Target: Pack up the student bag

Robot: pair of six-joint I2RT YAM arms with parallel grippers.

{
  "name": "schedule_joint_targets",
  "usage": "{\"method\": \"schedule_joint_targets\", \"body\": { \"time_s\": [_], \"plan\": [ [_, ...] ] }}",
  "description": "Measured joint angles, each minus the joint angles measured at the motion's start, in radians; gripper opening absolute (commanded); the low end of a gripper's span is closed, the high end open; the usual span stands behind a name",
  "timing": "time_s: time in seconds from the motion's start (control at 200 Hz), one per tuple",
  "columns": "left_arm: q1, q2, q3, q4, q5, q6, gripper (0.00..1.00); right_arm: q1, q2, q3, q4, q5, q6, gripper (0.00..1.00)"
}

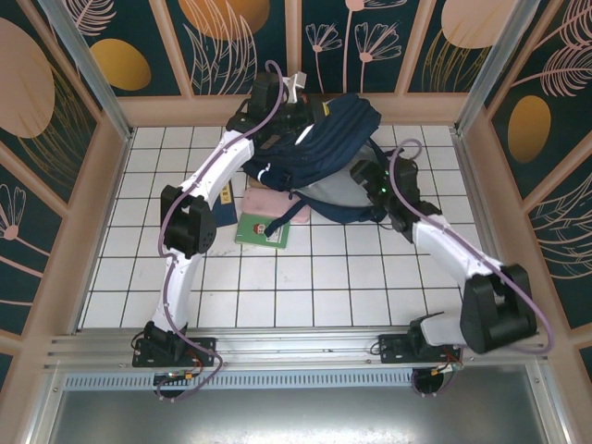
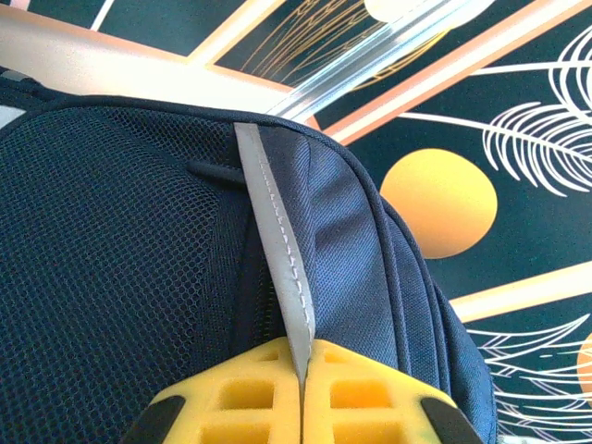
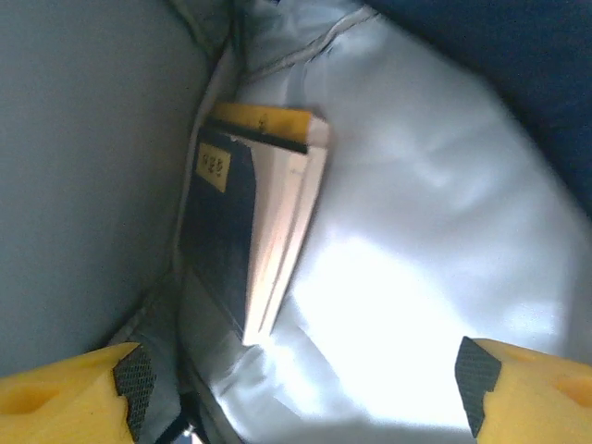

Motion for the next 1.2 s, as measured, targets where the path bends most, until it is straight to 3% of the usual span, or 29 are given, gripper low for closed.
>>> {"method": "schedule_joint_targets", "body": {
  "time_s": [0.21, 0.285, 0.39, 0.46, 0.706, 1.046, 1.201],
  "plan": [
    [0.0, 0.0, 0.005, -0.001, 0.0, 0.0, 0.0, -0.041, -0.097, -0.104, -0.042, 0.168, -0.027, 0.79],
    [0.0, 0.0, 0.005, -0.002, 0.0, 0.001, 0.0, -0.053, -0.086, -0.108, -0.059, 0.183, -0.043, 0.79],
    [0.0, 0.0, 0.005, -0.002, 0.0, 0.004, 0.0, -0.085, -0.044, -0.105, -0.059, 0.17, -0.058, 0.72],
    [0.0, 0.0, 0.005, -0.002, 0.0, 0.004, 0.0, -0.108, -0.002, -0.104, -0.058, 0.152, -0.066, 0.59],
    [-0.007, 0.034, 0.069, -0.008, 0.0, 0.003, 0.0, -0.118, 0.089, -0.127, 0.022, 0.07, -0.058, 0.0],
    [-0.126, 0.132, 0.122, 0.01, 0.0, 0.004, 0.0, -0.007, 0.1, -0.347, 0.225, 0.047, 0.087, 0.0],
    [-0.174, 0.161, 0.122, 0.014, -0.004, 0.004, 0.0, 0.071, 0.015, -0.454, 0.282, 0.111, 0.193, 0.0]
  ]
}}
